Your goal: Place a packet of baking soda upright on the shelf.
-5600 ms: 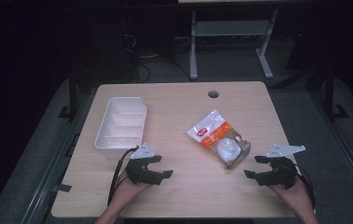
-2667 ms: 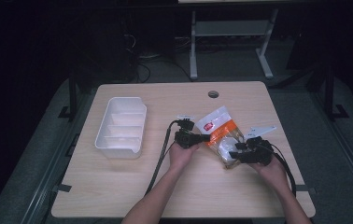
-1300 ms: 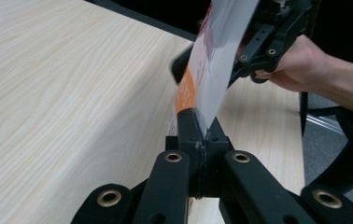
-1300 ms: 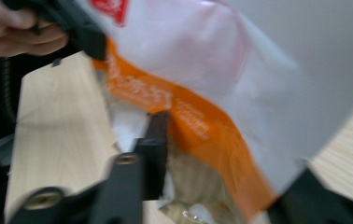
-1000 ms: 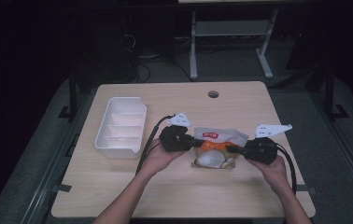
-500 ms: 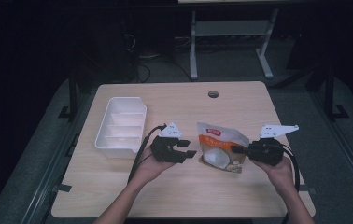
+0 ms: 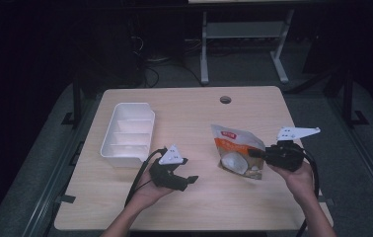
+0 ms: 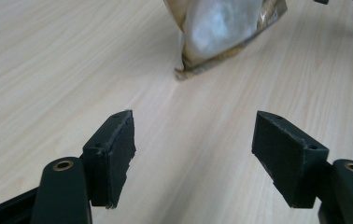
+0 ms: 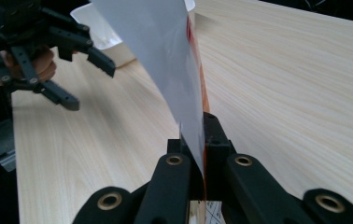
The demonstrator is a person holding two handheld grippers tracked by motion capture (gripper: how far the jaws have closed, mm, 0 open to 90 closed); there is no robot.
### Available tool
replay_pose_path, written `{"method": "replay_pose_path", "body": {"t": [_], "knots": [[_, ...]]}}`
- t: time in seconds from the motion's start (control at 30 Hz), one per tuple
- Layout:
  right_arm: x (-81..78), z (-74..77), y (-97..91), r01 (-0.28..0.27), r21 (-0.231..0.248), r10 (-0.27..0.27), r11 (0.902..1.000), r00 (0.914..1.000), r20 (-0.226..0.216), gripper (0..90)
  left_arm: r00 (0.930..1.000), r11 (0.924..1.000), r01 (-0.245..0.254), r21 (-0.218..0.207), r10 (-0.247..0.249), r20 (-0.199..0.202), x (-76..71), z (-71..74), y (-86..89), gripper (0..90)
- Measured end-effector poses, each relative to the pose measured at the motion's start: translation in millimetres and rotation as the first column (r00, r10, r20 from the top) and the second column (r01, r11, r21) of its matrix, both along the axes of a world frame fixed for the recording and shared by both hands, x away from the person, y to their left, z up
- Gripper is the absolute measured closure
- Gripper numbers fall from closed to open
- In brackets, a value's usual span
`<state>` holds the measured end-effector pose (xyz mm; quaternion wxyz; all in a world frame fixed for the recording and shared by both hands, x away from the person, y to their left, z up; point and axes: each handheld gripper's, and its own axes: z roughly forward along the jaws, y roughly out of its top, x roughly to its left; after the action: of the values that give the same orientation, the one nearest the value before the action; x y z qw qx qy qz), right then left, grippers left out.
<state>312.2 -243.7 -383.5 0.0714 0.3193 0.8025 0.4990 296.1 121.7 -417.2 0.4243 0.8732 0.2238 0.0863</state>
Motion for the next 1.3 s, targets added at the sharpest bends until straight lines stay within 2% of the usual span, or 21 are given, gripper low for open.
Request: {"method": "replay_pose_path", "body": {"t": [0.13, 0.27, 0.57, 0.73, 1.1, 1.3], "knots": [[1.0, 7.8, 4.5, -0.002, -0.021, 0.002, 0.9998, 1.0, 0.0, 89.6, 1.0, 0.9999, 0.009, 0.011, -0.009, 0.002, -6.7, -4.9, 5.4, 27.5], [4.0, 15.1, 10.9, -0.003, -0.047, 0.003, 0.9989, 1.0, 0.003, 89.6, 0.9995, 0.9994, 0.021, 0.027, -0.021, 0.023, -13.3, -5.9, 11.5, 27.4], [11.9, 28.4, 22.5, -0.003, -0.036, 0.003, 0.9993, 0.9998, 0.019, 89.6, 0.9998, 0.9999, 0.01, 0.009, -0.01, 0.017, -22.1, -15.4, 31.5, 27.2], [16.9, 34.4, 31.0, -0.003, -0.032, 0.004, 0.9995, 0.9998, 0.02, 89.6, 0.9998, 0.9998, 0.006, 0.017, -0.007, 0.02, -24.0, -20.8, 35.7, 25.1], [27.1, 45.3, 48.2, -0.01, -0.029, 0.011, 0.9995, 0.9998, 0.017, 89.6, 0.9999, 1.0, -0.007, -0.002, 0.007, 0.008, -25.7, -23.1, 43.8, 22.9], [31.7, 51.7, 54.1, -0.015, -0.026, 0.016, 0.9996, 0.9996, 0.025, 89.6, 0.9998, 0.9998, -0.02, 0.01, 0.02, 0.004, -24.7, -26.0, 45.2, 23.0]]}}
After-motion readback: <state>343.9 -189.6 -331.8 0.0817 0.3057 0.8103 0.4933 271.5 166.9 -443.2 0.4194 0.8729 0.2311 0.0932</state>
